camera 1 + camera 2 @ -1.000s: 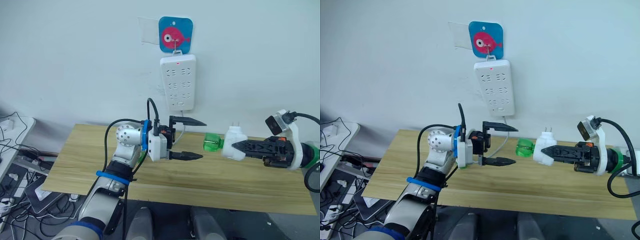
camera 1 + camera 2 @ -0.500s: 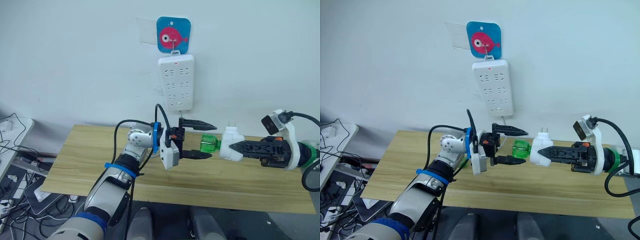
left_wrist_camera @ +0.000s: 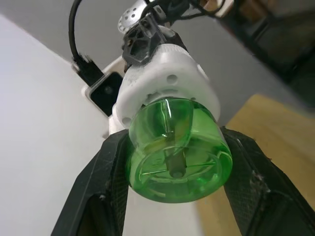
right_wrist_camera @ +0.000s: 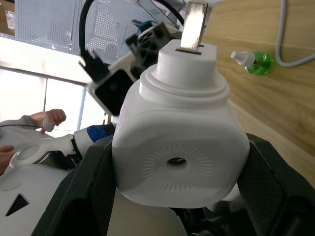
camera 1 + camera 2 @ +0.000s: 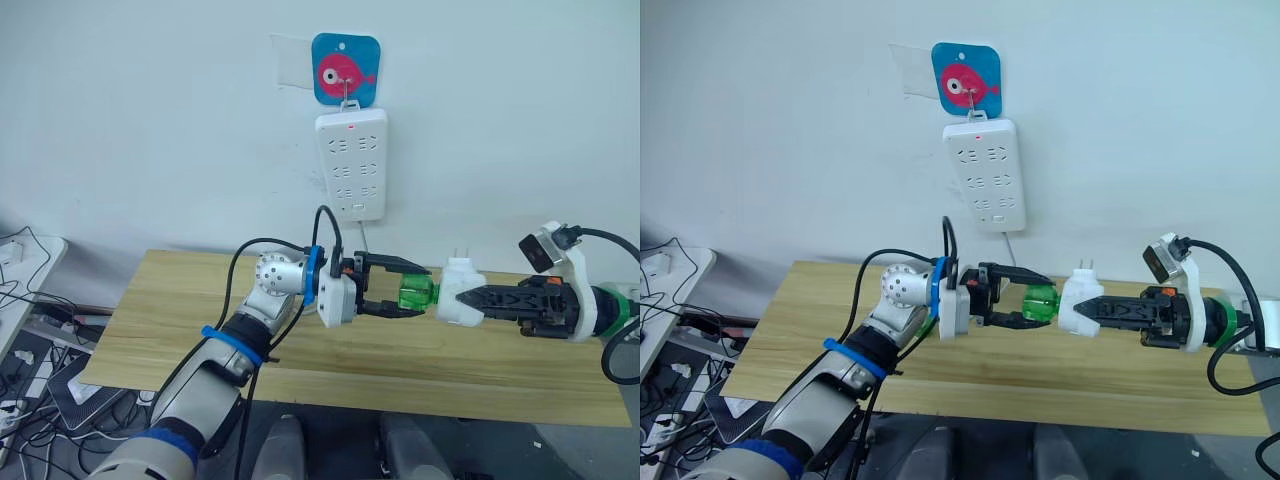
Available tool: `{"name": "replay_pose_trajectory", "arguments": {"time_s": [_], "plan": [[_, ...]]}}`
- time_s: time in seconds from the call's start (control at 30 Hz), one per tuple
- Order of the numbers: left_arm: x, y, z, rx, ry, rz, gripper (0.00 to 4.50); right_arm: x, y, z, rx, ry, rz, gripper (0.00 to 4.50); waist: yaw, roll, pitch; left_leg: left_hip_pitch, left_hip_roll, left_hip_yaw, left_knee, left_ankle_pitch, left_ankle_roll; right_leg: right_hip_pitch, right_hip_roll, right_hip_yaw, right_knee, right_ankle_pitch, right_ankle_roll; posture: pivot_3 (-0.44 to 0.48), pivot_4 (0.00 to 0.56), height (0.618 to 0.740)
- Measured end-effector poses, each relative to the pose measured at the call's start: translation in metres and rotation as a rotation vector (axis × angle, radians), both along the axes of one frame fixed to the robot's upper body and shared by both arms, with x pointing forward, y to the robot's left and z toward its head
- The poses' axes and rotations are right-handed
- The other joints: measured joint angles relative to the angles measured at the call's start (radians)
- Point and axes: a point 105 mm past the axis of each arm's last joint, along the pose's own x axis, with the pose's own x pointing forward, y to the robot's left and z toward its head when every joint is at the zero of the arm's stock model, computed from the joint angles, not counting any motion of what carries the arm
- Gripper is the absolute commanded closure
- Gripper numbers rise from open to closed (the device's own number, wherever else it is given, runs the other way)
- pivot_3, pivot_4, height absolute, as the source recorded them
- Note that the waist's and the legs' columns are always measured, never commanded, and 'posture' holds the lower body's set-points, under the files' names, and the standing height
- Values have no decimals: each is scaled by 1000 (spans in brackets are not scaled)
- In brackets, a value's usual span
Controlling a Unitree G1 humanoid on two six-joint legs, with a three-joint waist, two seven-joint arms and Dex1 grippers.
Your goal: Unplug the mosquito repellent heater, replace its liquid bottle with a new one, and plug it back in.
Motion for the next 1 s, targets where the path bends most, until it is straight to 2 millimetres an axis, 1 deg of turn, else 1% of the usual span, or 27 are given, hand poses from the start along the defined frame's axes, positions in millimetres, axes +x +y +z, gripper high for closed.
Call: {"name": "replay_pose_trajectory", "arguments": {"time_s": [0.03,0.1,0.17,0.23,0.27,0.3,0.33,0.37,0.43,0.5,0.6,0.73,0.83,0.9,1.0], "plan": [[1,-1,0,46,162,-19,2257,0,-1,0,-10,-1,-4,1484,-3,0,0,0,0,-1,0,0,0,0,0,-1,0,0,0,-35,169,740],[0,-1,1,132,385,-48,2257,-1,-1,0,-19,-3,-2,1484,-7,0,0,0,0,-2,0,0,0,0,1,-2,0,0,0,-35,169,740],[-1,3,2,235,607,-71,2257,-2,0,-2,-32,-2,1,1484,-13,0,0,0,0,-3,0,0,0,0,1,-3,0,0,0,-35,169,740],[0,10,3,320,871,-76,2257,-2,0,-2,-44,-3,-1,1484,-19,0,0,0,0,-3,0,0,0,0,1,-3,0,0,0,-47,173,740],[-1,10,5,348,980,-91,2257,-2,0,-1,-48,-6,0,1484,-20,0,0,0,0,-4,0,0,0,0,1,-3,0,0,0,-52,174,740],[-2,11,6,362,1036,-102,2257,-3,1,-1,-49,-9,4,1484,-21,0,0,0,0,-4,0,0,0,0,2,-4,0,0,0,-54,174,740],[-3,12,8,387,1150,-127,2257,-4,2,0,-51,-17,12,1484,-21,0,0,0,0,-4,0,0,0,0,2,-4,0,0,0,-59,173,740],[-3,15,10,414,1273,-153,2257,-4,5,2,-52,-31,20,1484,-23,0,0,0,0,-4,0,0,0,0,2,-4,0,-1,0,-62,172,740],[-3,22,13,441,1438,-192,2257,-6,9,6,-47,-59,33,1484,-29,0,0,0,1,-4,0,0,0,0,3,-4,0,-1,0,-68,172,740],[-3,26,12,450,1492,-198,2257,-6,10,7,-51,-70,35,1484,-34,0,0,0,1,-4,0,0,0,0,3,-4,0,-1,0,-70,175,740],[-3,31,9,449,1497,-202,2257,-9,7,3,-79,-59,23,1484,-34,0,0,0,1,-4,0,0,0,0,3,-4,0,-1,0,-70,178,740],[1,45,4,435,1489,-155,2257,-9,-10,-1,-118,-23,-48,1484,-34,0,0,0,1,-3,0,0,0,0,2,-3,0,-1,0,-62,182,740],[5,54,0,421,1446,-105,2257,-1,-29,-4,-157,-8,-146,1484,-33,0,0,0,1,-2,0,0,0,0,2,-2,0,-1,0,-56,188,740],[7,57,-2,417,1418,-77,2257,8,-44,-14,-240,-2,-220,1484,-32,0,0,0,1,-2,0,0,0,0,2,-2,0,-1,0,-50,189,740],[10,60,-2,397,1385,-50,2257,24,-71,-45,-472,-1,-328,1484,-29,0,0,1,1,-2,-1,0,0,0,2,-2,0,-1,0,-38,192,740]]}}
